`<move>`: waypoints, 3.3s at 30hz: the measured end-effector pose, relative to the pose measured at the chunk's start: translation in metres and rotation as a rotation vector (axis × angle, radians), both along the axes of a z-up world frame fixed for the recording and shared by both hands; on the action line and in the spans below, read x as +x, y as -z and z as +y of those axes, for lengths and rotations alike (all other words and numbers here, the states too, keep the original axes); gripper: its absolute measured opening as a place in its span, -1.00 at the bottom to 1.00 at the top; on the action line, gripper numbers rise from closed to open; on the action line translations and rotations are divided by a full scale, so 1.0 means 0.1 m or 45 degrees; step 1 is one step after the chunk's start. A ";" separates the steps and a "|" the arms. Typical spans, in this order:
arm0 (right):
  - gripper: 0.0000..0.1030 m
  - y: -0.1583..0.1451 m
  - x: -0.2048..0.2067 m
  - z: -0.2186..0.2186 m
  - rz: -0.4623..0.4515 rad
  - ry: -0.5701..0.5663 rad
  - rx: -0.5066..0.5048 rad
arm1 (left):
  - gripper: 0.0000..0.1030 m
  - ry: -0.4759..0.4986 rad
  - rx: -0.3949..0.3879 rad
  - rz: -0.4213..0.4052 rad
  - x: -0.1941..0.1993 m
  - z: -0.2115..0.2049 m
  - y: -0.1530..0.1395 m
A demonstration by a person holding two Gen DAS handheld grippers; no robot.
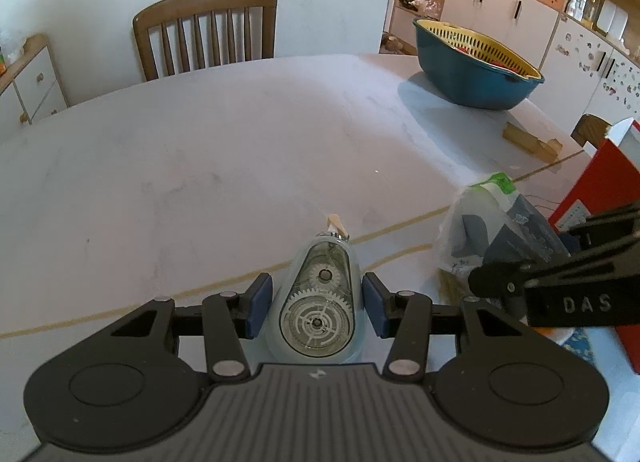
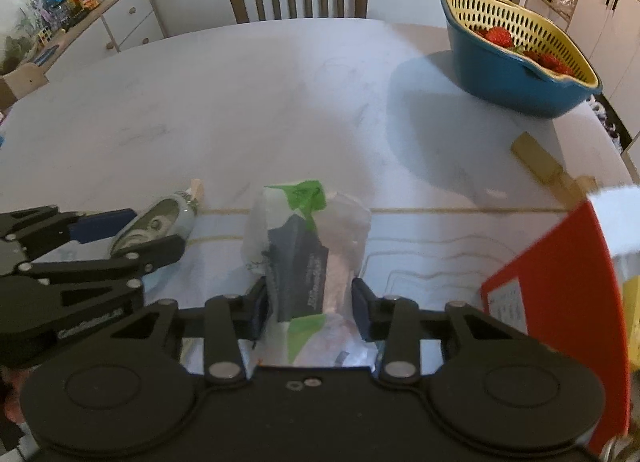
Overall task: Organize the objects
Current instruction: 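Carry the tape dispenser and white plastic bag with both tools over the shoebox, then lower the tape dispenser and white bag into the shoebox and open both tools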
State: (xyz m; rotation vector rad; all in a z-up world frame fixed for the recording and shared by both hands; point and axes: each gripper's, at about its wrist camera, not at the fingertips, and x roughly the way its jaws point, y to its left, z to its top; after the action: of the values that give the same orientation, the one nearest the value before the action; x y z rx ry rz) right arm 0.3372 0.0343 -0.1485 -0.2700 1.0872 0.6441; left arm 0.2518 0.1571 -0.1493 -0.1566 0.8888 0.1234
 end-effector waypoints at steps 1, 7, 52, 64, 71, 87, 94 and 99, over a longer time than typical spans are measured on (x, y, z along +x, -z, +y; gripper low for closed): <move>-0.23 -0.02 -0.03 -0.02 0.008 -0.001 0.009 | -0.06 -0.002 -0.003 0.000 -0.02 -0.02 -0.03; -0.23 -0.22 -0.21 -0.18 0.025 -0.011 0.047 | -0.06 0.014 -0.010 -0.003 -0.17 -0.18 -0.27; -0.21 -1.24 0.39 -3.00 -0.172 0.162 0.231 | -0.06 0.245 0.049 -0.127 0.47 -2.66 -1.36; -0.20 -0.86 0.62 -3.22 -0.137 0.184 0.172 | -0.06 0.249 0.057 -0.018 0.88 -3.02 -0.92; -0.19 -0.63 0.69 -3.20 -0.113 0.173 0.158 | -0.06 0.238 0.094 0.045 1.09 -3.14 -0.66; -0.16 -0.34 0.60 -3.12 -0.108 0.098 0.088 | -0.05 0.229 0.070 0.177 1.24 -3.25 -0.39; -0.07 -0.33 0.61 -3.17 -0.073 0.106 0.114 | -0.05 0.239 0.060 0.226 1.25 -3.25 -0.35; 0.07 -0.37 0.59 -3.18 -0.082 0.099 0.116 | 0.07 0.219 0.024 0.224 1.21 -3.23 -0.37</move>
State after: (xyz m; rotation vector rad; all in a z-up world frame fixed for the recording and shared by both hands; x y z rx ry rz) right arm 0.3959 -0.2835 -0.1111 -0.1681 0.9993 0.6098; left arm 0.3727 -0.1656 -0.1126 -0.0515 1.0722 -0.0155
